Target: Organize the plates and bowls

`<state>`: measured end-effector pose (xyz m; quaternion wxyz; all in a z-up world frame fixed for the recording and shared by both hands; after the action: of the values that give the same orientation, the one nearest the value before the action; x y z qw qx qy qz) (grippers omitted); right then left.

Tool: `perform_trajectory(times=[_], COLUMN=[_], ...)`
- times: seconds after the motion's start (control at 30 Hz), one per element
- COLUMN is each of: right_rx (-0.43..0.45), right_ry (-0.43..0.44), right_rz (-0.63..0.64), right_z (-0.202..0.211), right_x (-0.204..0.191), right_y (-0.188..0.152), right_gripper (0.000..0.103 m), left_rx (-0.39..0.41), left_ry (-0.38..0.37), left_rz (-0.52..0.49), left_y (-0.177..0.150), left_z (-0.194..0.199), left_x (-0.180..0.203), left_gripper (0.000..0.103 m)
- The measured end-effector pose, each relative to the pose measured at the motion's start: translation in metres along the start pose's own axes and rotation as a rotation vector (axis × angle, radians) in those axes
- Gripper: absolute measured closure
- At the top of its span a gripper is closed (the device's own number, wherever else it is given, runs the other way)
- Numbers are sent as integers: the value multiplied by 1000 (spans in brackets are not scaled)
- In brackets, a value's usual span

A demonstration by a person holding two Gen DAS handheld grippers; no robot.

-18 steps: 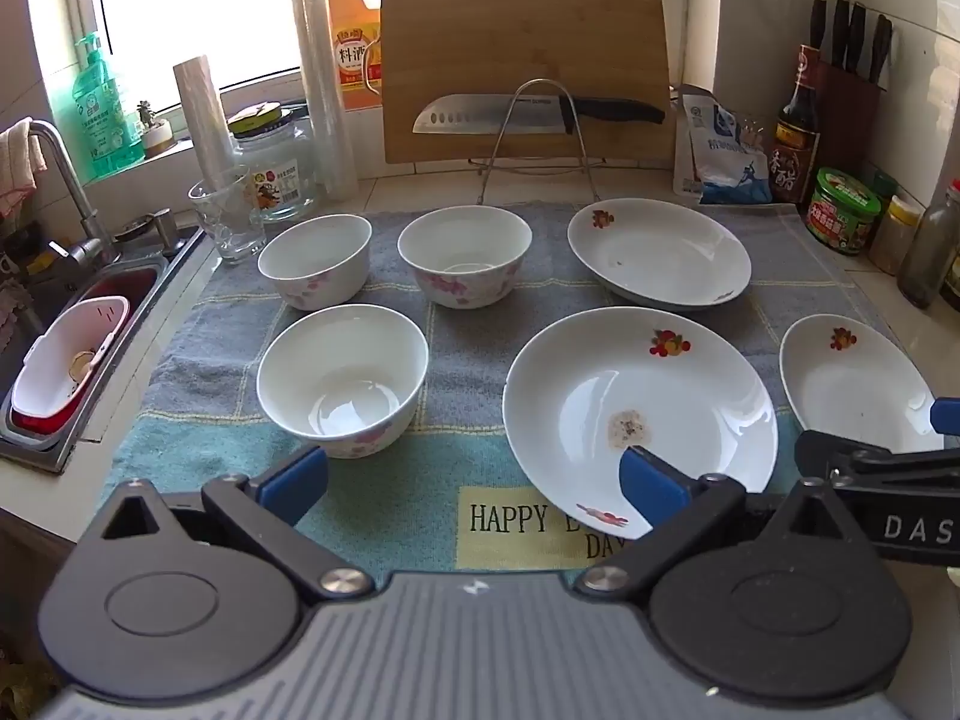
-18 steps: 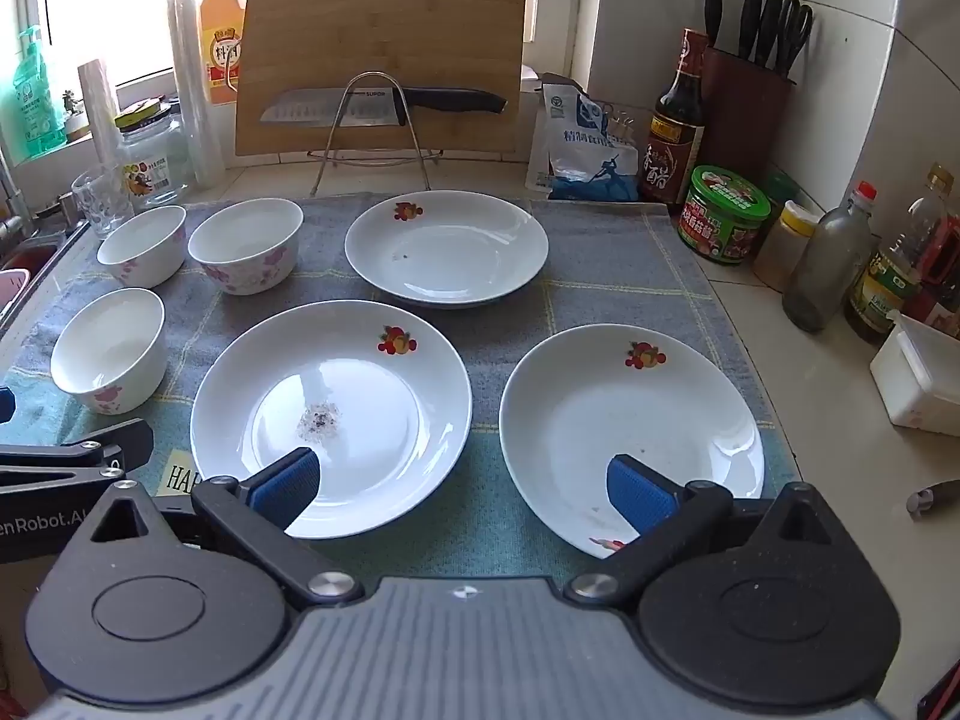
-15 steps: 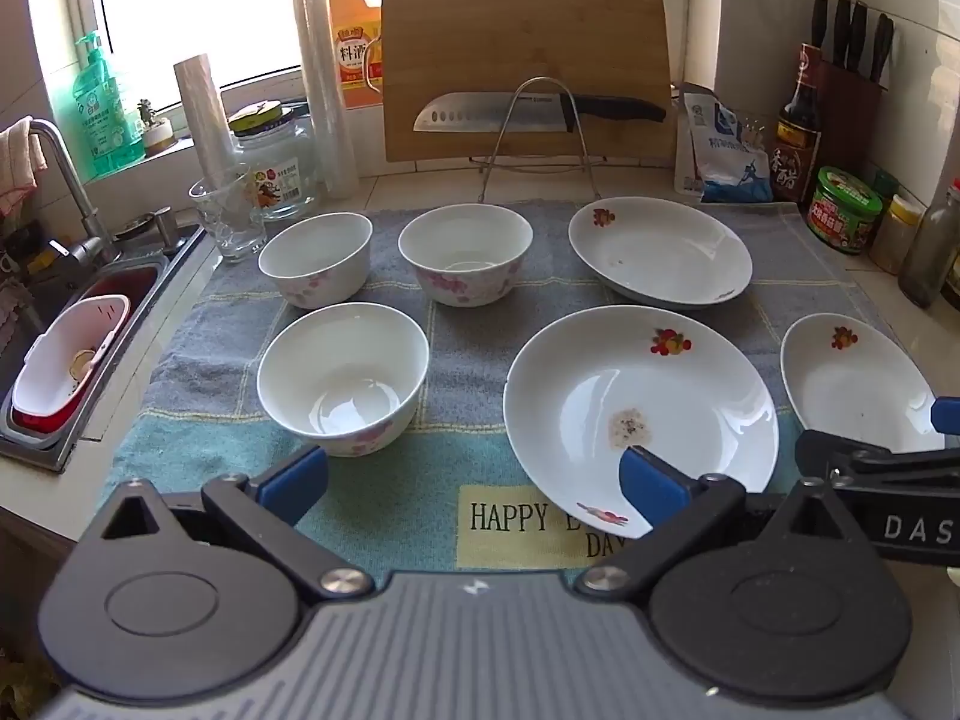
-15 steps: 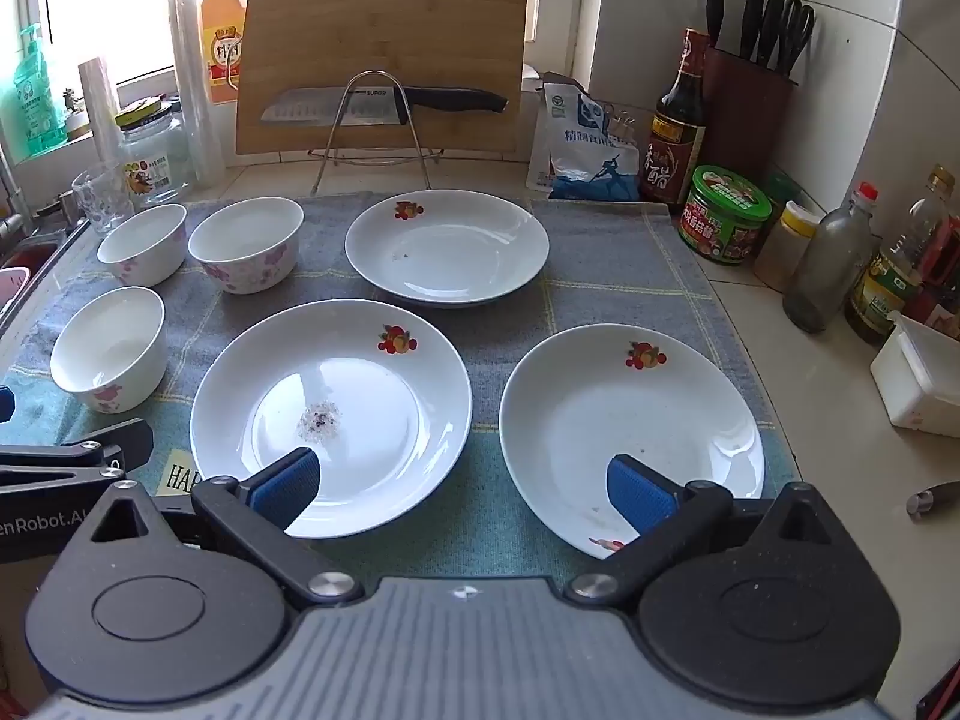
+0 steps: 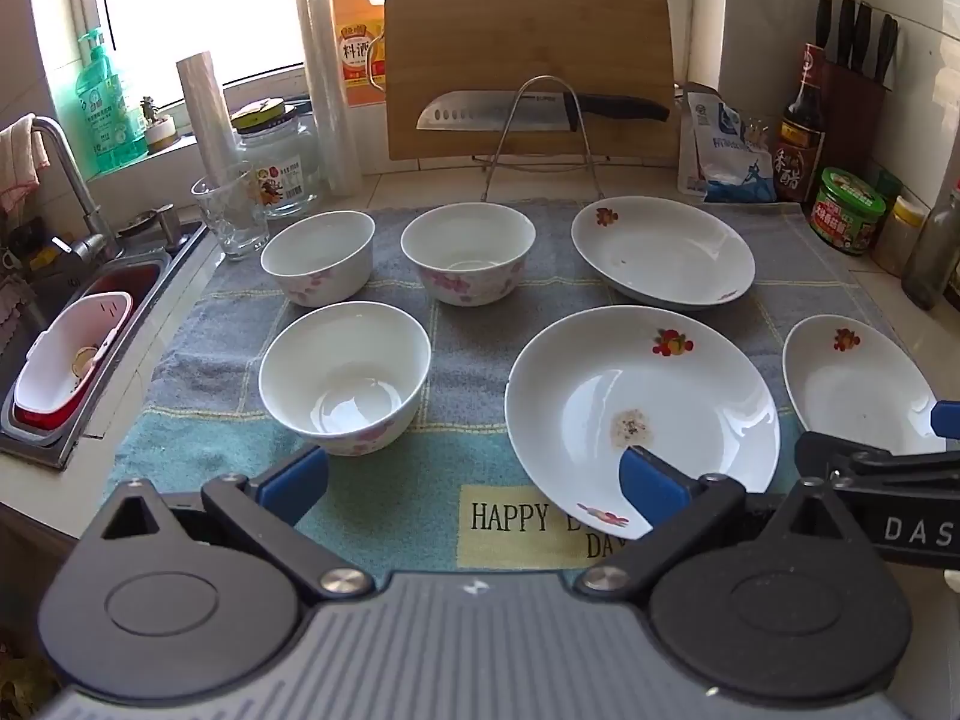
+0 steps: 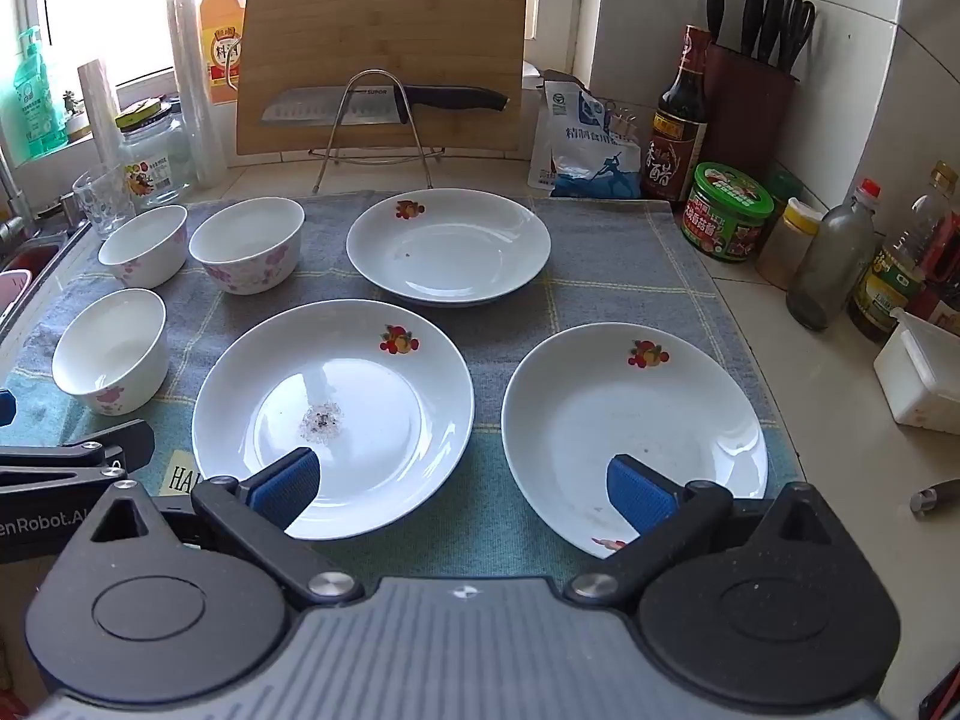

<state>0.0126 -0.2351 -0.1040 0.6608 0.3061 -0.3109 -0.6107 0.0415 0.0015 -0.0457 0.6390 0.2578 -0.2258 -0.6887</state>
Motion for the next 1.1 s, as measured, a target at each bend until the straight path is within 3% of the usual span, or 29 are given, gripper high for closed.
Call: perform_trajectory(times=[1.1], right_rx=[11], right_ry=[-12], right_rz=[7], right_z=[6], right_x=[-1], right_y=[5], right_gripper=[0], left_rx=[-5], left_ry=[-3], left_rz=[8], left_y=[4], left_z=[2], left_x=[-2], left_gripper=[1])
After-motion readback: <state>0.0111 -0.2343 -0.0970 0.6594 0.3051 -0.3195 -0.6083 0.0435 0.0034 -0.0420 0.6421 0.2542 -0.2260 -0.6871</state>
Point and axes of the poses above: each gripper's, at about its wrist camera, not at the fingertips, and z roughly against the way its jaws point, x to its right, y to its top, the point moved 6 cm from there along -z, roughly the way its jaws point, and after that the axes turned 4 degrees about -x, right-handed, at the moved point
